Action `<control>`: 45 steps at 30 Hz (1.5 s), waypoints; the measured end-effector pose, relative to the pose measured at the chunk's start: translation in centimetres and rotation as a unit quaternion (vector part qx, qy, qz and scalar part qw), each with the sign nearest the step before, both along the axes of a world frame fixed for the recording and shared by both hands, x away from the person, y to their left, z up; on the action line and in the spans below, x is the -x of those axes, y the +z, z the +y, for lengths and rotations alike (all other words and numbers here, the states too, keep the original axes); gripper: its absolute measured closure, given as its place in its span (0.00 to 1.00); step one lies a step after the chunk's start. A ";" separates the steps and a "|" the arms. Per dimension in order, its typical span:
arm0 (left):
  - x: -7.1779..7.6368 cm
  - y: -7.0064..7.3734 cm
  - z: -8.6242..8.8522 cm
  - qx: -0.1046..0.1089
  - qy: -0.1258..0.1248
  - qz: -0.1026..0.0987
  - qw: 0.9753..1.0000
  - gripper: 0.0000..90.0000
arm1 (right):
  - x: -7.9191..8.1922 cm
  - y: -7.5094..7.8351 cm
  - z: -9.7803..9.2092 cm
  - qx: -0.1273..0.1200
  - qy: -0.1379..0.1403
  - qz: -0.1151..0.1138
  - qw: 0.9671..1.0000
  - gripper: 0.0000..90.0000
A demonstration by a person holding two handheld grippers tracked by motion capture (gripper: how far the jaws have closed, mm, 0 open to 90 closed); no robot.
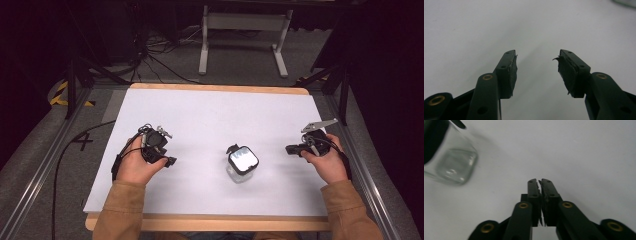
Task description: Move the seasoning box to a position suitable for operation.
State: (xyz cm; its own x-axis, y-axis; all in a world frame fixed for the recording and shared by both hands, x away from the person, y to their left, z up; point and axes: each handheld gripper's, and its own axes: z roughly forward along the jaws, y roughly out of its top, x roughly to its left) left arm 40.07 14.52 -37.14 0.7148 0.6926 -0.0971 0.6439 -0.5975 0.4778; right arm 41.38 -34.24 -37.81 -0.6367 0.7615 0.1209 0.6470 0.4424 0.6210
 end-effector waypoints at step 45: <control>1.9 1.2 -1.1 0.046 -0.027 -0.023 0.998 0.47 | 1.3 -3.2 8.7 0.009 0.190 -0.001 0.982 1.00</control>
State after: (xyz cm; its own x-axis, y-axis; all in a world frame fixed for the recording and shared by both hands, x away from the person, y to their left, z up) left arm 38.18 13.40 -35.99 0.7565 0.6421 -0.1239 0.5874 -0.5838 0.5605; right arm 40.08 -25.58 -41.04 -0.8751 0.4718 0.1076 0.4324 0.6625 0.6116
